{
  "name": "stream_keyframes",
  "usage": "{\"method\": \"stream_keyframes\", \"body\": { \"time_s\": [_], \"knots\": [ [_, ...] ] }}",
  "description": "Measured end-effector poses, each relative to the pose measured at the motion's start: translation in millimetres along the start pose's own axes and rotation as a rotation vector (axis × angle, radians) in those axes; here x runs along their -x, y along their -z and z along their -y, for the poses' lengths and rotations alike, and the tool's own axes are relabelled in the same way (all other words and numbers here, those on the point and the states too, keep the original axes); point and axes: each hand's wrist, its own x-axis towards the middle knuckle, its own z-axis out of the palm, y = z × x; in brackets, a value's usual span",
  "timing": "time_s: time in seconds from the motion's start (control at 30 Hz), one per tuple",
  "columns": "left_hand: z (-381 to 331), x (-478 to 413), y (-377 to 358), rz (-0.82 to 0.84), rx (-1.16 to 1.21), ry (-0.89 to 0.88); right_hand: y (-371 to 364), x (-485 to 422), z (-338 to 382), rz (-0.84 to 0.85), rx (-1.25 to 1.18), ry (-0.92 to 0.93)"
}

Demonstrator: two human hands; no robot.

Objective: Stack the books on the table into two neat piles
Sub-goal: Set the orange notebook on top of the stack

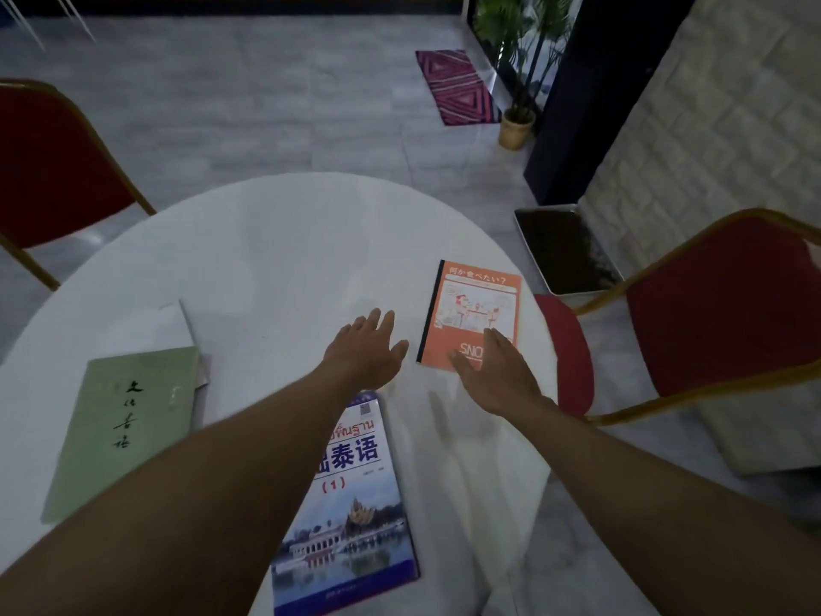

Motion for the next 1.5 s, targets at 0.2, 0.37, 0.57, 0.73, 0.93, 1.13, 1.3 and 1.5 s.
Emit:
{"method": "stream_keyframes", "body": {
  "time_s": [0.2,0.37,0.57,0.73,0.93,1.13,1.3,1.5],
  "knots": [
    [-41,-70,-11,0.057,0.052,0.024,11,-54,-40,-0.028,0.022,-0.030],
    [-55,-98,-19,0.054,0.063,0.052,7,-79,-56,-0.011,0.020,-0.065],
    [-66,-126,-49,0.121,0.151,0.100,-13,-108,-76,0.078,-0.030,-0.139],
    [-77,-138,-62,0.087,0.248,0.273,-17,-123,-78,0.089,-0.149,-0.209],
    [-76,-143,-60,0.101,0.561,0.327,-14,-132,-79,0.110,-0.159,-0.255],
    [-73,-121,-38,0.183,0.935,0.156,-14,-121,-68,0.122,-0.169,-0.256],
    [-52,-90,-25,0.208,1.014,0.105,-16,-102,-51,0.099,-0.317,-0.297],
    [-21,-41,-16,0.191,1.087,0.045,-24,-74,-23,0.151,-0.679,-0.210]
  ]
}}
